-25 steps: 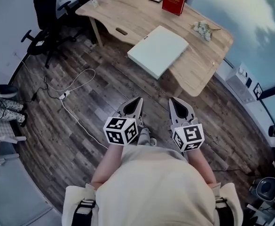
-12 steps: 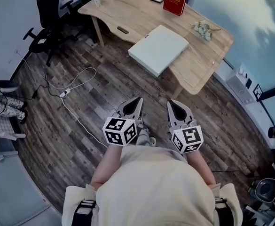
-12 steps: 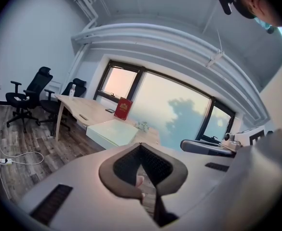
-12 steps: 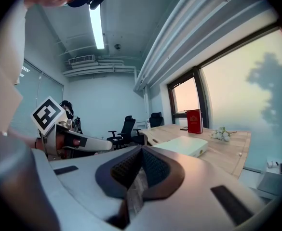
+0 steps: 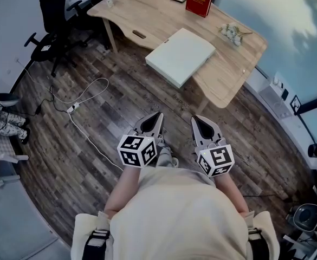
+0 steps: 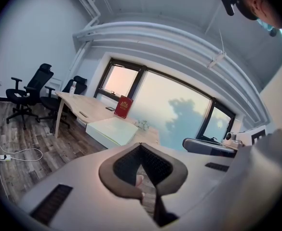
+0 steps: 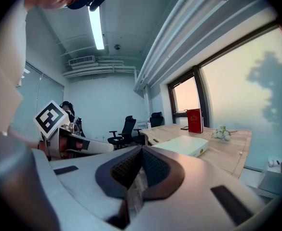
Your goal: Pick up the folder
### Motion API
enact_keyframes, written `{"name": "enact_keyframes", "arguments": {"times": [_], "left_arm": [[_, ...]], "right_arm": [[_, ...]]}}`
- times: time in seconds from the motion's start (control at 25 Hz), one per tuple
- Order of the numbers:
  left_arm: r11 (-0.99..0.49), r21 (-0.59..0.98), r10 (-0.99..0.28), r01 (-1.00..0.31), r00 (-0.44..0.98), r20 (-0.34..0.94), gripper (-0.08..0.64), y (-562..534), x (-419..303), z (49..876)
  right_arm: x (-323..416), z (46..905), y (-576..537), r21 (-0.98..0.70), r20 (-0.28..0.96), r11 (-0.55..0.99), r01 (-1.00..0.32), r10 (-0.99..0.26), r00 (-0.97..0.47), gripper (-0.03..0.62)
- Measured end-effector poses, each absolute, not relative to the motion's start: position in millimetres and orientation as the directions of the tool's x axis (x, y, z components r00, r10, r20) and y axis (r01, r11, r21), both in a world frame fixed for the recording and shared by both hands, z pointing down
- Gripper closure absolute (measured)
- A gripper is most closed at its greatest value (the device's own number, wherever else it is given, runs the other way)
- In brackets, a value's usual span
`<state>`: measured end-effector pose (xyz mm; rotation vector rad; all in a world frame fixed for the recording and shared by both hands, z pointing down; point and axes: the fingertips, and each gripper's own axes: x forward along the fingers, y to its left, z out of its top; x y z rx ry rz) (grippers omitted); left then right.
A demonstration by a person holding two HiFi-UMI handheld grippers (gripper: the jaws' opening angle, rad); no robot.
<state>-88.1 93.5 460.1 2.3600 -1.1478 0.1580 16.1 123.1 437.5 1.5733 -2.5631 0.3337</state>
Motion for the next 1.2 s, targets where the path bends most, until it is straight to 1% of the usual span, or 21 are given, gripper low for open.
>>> {"name": "enact_keyframes", "arguments": {"times": [0.48,0.96,1.2], "left_arm": [[-0.511,0.415,-0.687,-0.753,0.648,0.33,0.54,58,-87,470],[-0.513,0.429,-0.67,-0.744,0.659,0.341,0.54,-3,-94,480],[-0.533,0.432,-0.649,-0.728,0.679,0.343,0.54,-39,-95,478]], "right_arm": [[15,435,82,-0.127,0.203,0.446,-0.886,-0.862,-0.464,0.574],[6,436,18,-0.111,0.21,0.447,-0.888,-0.862,-0.461,0.574],[5,434,-15,-0.104,0.225,0.423,-0.9,-0.871,-0.436,0.574]]}}
